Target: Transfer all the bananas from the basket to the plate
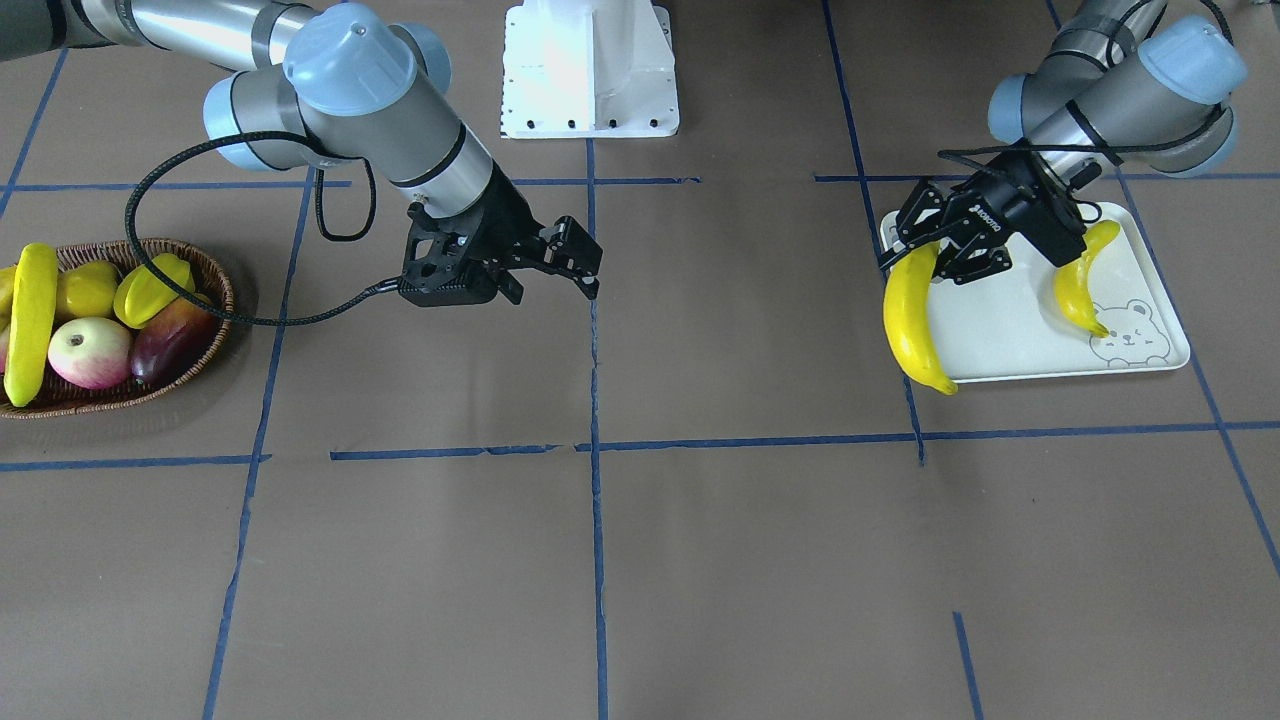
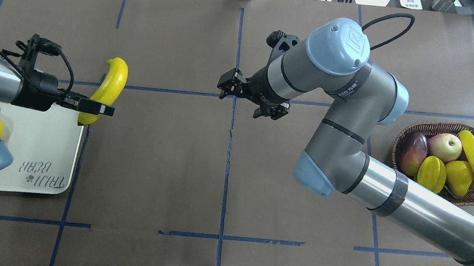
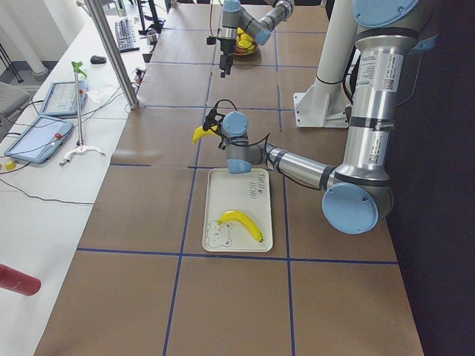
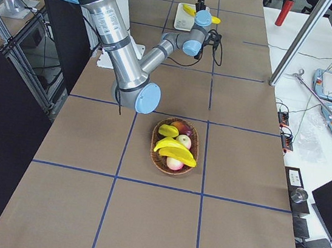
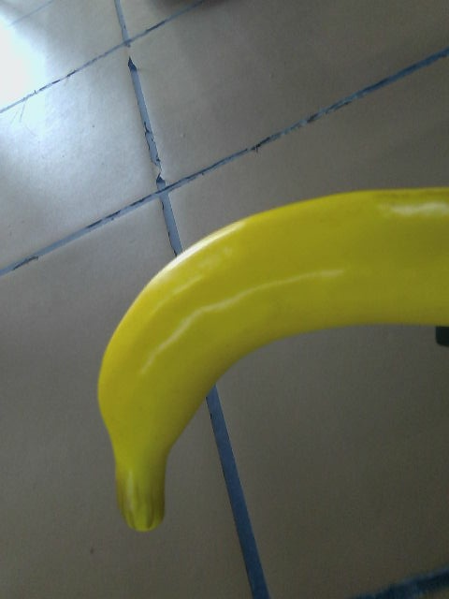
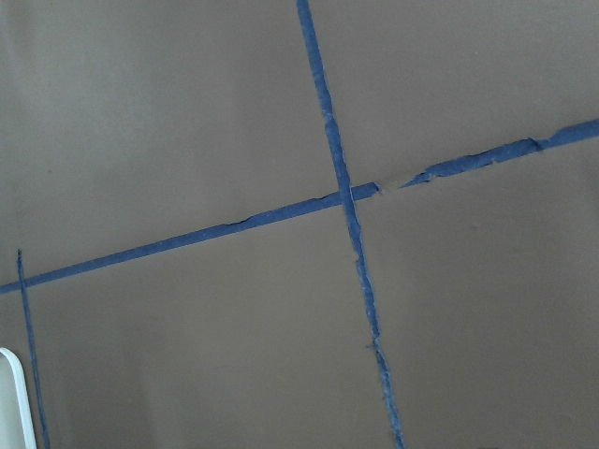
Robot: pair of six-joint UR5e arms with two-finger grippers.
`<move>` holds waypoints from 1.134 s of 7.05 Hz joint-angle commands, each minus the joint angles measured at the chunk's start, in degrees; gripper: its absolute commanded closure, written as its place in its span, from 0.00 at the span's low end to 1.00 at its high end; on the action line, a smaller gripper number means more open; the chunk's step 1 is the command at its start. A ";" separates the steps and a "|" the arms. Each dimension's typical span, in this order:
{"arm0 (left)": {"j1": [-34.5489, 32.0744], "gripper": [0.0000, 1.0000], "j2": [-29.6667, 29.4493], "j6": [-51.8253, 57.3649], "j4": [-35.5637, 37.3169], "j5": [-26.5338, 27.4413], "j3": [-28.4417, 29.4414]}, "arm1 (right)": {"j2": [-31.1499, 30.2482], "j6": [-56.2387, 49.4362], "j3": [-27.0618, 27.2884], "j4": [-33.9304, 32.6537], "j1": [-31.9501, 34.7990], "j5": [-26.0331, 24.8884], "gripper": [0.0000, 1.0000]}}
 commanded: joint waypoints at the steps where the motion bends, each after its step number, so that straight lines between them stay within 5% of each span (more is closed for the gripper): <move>1: -1.47 0.91 4.71 5.77 0.15 -0.05 0.18 | -0.29 -1.10 0.05 -2.60 0.75 0.18 0.00; 8: -4.29 0.92 18.60 21.29 6.21 -0.93 -0.43 | -0.12 -19.00 4.35 -23.69 4.88 0.71 0.00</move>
